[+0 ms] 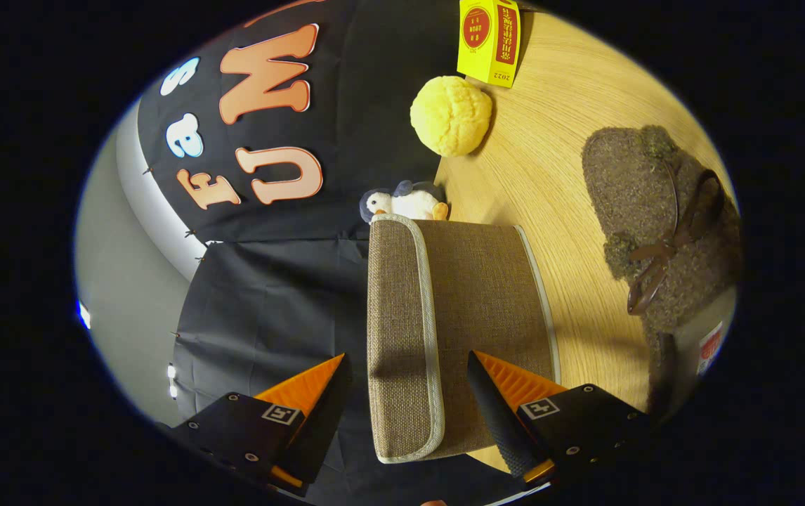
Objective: Open the storage box then place both shoes into the box .Put the left shoe in first, then the right shoe, with the right side of both shoes facing outward in a uniform manner.
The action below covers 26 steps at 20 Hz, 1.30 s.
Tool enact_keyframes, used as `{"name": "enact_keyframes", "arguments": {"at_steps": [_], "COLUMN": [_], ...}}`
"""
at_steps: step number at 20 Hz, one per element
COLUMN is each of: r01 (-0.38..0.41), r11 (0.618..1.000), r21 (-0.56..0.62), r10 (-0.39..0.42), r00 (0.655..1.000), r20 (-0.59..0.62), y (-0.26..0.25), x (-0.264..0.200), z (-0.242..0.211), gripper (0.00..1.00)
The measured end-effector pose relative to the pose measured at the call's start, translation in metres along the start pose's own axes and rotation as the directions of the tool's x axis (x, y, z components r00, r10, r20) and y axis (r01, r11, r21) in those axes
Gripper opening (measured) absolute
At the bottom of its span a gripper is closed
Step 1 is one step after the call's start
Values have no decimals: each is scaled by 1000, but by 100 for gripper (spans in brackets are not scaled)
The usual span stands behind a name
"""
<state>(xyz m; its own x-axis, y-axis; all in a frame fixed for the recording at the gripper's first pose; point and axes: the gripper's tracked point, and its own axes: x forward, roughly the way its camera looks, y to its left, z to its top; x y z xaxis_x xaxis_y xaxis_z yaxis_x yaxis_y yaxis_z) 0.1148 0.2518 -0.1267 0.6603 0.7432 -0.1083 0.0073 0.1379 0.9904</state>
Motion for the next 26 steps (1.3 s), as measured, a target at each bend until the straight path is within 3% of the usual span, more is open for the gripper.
{"name": "enact_keyframes", "arguments": {"at_steps": [10,16,20,24,26], "r01": [-118,-160,-88,-173,-166], "r11": [992,986,994,982,984], "r21": [42,44,59,78,58], "r10": [119,163,94,180,172], "r00": [993,984,990,978,979], "r20": [-16,-68,-106,-106,-110], "y": [24,26,4,25,19], "x": [-3,-6,6,-2,0], "z": [-1,-8,-15,-14,-14], "gripper": [97,88,85,85,81]}}
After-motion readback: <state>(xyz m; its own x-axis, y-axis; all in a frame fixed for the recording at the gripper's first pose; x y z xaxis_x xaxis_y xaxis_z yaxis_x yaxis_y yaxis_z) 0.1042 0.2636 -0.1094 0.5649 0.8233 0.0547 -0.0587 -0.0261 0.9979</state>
